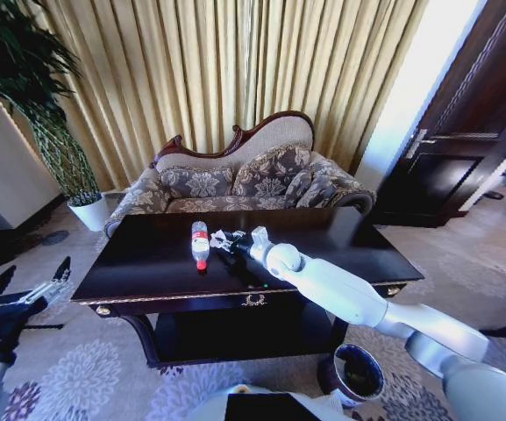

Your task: Move to the front of the table and place the trash on the table into the trash bin.

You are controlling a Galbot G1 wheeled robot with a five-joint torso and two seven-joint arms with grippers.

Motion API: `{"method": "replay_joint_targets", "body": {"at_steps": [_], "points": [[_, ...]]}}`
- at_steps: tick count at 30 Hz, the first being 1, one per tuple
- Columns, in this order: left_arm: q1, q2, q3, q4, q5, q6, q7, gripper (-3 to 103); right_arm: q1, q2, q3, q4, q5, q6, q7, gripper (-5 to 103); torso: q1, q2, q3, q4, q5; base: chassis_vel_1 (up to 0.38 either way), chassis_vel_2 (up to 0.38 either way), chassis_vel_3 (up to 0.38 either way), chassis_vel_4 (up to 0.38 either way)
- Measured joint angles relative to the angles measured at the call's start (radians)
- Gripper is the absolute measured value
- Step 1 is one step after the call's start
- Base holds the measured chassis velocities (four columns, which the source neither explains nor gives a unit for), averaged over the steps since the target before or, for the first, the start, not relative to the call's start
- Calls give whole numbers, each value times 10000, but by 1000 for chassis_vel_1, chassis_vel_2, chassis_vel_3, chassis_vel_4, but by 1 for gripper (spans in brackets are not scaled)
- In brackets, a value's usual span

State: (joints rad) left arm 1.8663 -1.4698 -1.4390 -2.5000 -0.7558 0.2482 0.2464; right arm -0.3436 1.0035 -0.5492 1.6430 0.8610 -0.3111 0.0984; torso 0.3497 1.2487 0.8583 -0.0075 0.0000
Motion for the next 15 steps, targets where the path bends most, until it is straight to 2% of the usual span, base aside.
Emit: {"method": "replay_joint_targets", "body": {"at_steps": [2, 3, 5, 7, 15], "points": [[8, -11, 0, 0, 0, -39, 56, 100, -24, -31, 41, 33, -11, 1, 0, 17, 0, 0, 0, 0, 0, 0, 0, 0, 0], [8, -11, 0, 0, 0, -39, 56, 100, -24, -31, 41, 33, -11, 1, 0, 17, 0, 0, 0, 0, 0, 0, 0, 0, 0], [12, -10, -6, 0, -1, -66, 80, 100, -73, -63, 75, 66, -24, 2, 1, 6, 0, 0, 0, 0, 0, 0, 0, 0, 0], [17, -6, -16, 0, 0, -87, 111, 100, -131, -91, 125, 107, -49, 4, 8, 2, 0, 0, 0, 0, 0, 0, 0, 0, 0], [30, -11, -27, 0, 0, -110, 281, 100, -226, -151, 217, 189, -64, 8, 23, 0, 0, 0, 0, 1, 0, 0, 0, 0, 0]]}}
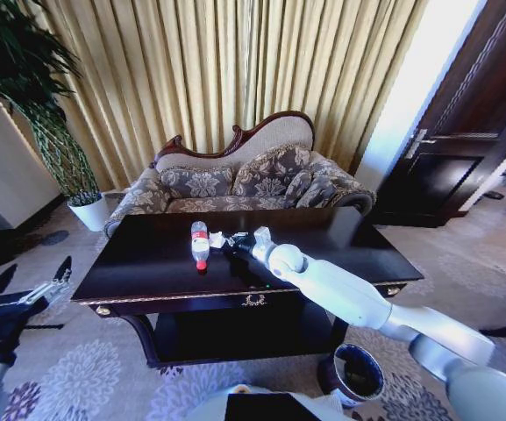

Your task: Move to the front of the table and place the trash on the table into the trash bin.

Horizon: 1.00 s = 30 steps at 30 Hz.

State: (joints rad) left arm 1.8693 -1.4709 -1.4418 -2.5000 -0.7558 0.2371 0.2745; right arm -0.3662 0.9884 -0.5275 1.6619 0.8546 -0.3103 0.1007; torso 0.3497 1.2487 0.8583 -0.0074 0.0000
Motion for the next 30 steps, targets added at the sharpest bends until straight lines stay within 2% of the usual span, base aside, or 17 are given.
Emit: {"method": "replay_joint_targets", "body": {"at_steps": [8, 19, 30], "points": [[4, 7, -14, 0, 0, -14, 45, 100, -131, -73, 299, 135, 64, 5, 172, 0, 0, 0, 0, 0, 0, 0, 0, 0, 0], [7, 29, -43, 0, -15, -18, 46, 100, -372, -332, 1249, 502, 375, 4, 419, 0, 0, 0, 0, 0, 1, 0, 0, 0, 0], [6, 131, -38, 0, -146, -19, -16, 100, -1179, -949, 3534, 1065, 570, -8, 860, 0, 0, -1, 0, 0, 2, 0, 0, 0, 0]]}}
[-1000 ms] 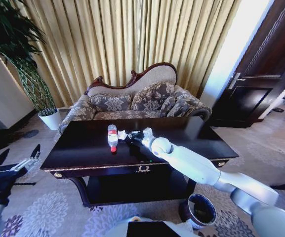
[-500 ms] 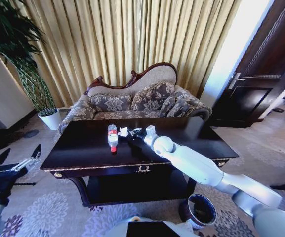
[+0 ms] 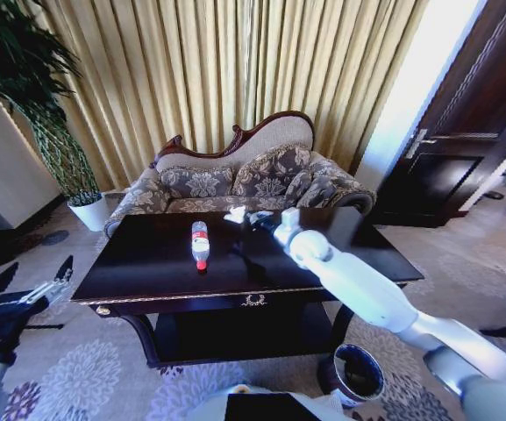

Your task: Move to the front of the table and place the trash on the table into the trash bin.

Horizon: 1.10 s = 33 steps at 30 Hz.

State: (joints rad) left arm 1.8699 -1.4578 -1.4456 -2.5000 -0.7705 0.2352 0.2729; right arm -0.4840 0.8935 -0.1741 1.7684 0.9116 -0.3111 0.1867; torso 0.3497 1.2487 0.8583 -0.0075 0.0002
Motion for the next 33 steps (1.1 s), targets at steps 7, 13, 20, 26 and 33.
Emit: {"method": "replay_joint_targets", "body": {"at_steps": [7, 13, 20, 26, 33], "points": [[-24, 72, 18, 0, -30, 0, -86, 100, -739, -849, 1454, 377, 116, -2, 303, 0, -1, 1, 0, -1, 0, 0, 0, 0, 0], [-209, 494, 126, 1, -346, 296, -803, 100, -2271, -1866, 2926, 904, 85, 353, 739, 0, -1, 0, -1, 0, 0, 0, 0, 0, 0], [-272, 835, 110, 0, -504, 392, -980, 100, -4540, -2276, 5193, 1745, -310, 622, 879, 0, 0, 0, -1, 0, -2, 0, 0, 0, 0], [-163, 1036, 107, 0, -580, 296, -985, 100, -6226, -2022, 6660, 2371, -651, 668, 1159, 0, -1, 1, -1, 0, 1, 0, 0, 0, 0], [-163, 1512, 63, 350, -727, -35, -961, 100, -7767, -1333, 7842, 3470, -703, 669, 1750, 0, -1, 1, -1, 1, -3, 0, 0, 0, 0]]}}
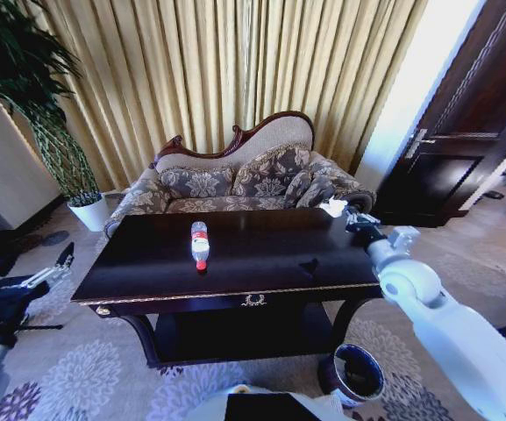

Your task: Move to the front of the table and place the trash on the table into the trash bin.

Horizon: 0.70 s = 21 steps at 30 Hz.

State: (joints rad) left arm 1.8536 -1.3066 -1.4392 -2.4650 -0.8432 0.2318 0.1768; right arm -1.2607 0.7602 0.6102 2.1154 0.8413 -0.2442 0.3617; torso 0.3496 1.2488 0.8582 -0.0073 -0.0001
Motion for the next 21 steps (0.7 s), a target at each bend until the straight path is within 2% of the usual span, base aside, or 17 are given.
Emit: {"method": "replay_joint_targets", "body": {"at_steps": [5, 11, 19, 21], "points": [[-65, 249, -39, 238, -103, -21, -61, 100, -927, 341, 551, 386, -336, 118, 16, 0, 1, 0, 1, 0, -2, 0, 0, 0, 0], [-129, 474, 24, 124, -277, 477, -157, 100, -1867, 616, 1027, 749, -521, 309, -217, 0, 0, -1, 0, -3, 3, 0, 0, 0, 0], [-281, 807, 13, 213, -440, 1025, -198, 100, -2540, 827, 590, 1678, -907, 312, -330, 0, 1, -1, 2, -2, -1, 0, 0, 0, 0], [-261, 825, -26, 182, -459, 1358, -221, 100, -2561, 914, 348, 1917, -1047, 287, -331, 0, 1, -1, 1, -1, -1, 0, 0, 0, 0]]}}
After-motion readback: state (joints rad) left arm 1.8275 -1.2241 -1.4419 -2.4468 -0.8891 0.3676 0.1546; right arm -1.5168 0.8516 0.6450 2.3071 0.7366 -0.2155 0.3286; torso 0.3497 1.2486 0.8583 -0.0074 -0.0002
